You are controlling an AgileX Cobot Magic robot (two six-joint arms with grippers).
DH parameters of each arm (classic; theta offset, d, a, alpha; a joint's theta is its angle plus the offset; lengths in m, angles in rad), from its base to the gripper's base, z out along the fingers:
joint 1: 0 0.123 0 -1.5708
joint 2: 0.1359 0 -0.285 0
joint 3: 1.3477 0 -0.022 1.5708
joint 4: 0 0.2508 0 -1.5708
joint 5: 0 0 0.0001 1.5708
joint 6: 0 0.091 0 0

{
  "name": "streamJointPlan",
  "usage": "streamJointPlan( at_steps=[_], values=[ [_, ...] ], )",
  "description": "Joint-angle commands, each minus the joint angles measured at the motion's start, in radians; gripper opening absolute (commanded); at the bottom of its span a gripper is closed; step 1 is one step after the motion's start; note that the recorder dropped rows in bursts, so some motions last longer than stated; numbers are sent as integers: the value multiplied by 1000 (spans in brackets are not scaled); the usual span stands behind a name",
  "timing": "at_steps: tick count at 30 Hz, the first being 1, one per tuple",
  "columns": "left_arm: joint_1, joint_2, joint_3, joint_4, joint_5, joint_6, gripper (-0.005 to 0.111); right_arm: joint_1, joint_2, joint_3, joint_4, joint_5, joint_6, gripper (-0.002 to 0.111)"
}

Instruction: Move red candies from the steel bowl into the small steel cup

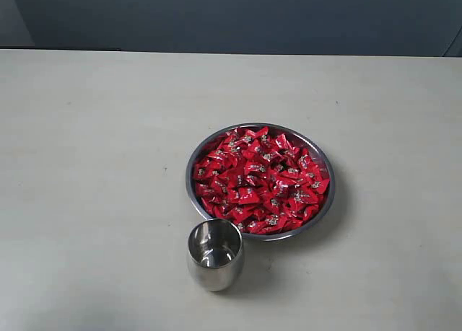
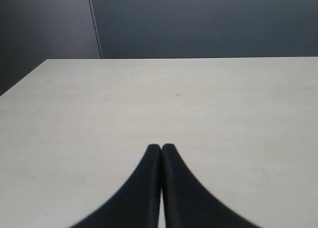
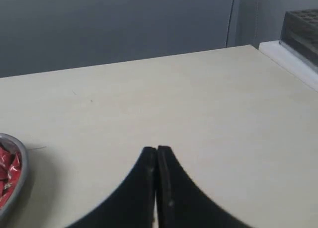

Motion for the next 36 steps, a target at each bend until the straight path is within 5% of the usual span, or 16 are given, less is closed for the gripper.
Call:
streamJointPlan(
  at_steps=[1,9,36],
  values=[
    [1,-4,4,1,-2,-3,0,-5,-4,2,-23,-87,-5,0],
    [1,-4,4,1,-2,-3,0,-5,-4,2,65,-291,7,0],
    [1,-4,4,1,-2,-3,0,-5,3,2,90,-197,4,0]
  ],
)
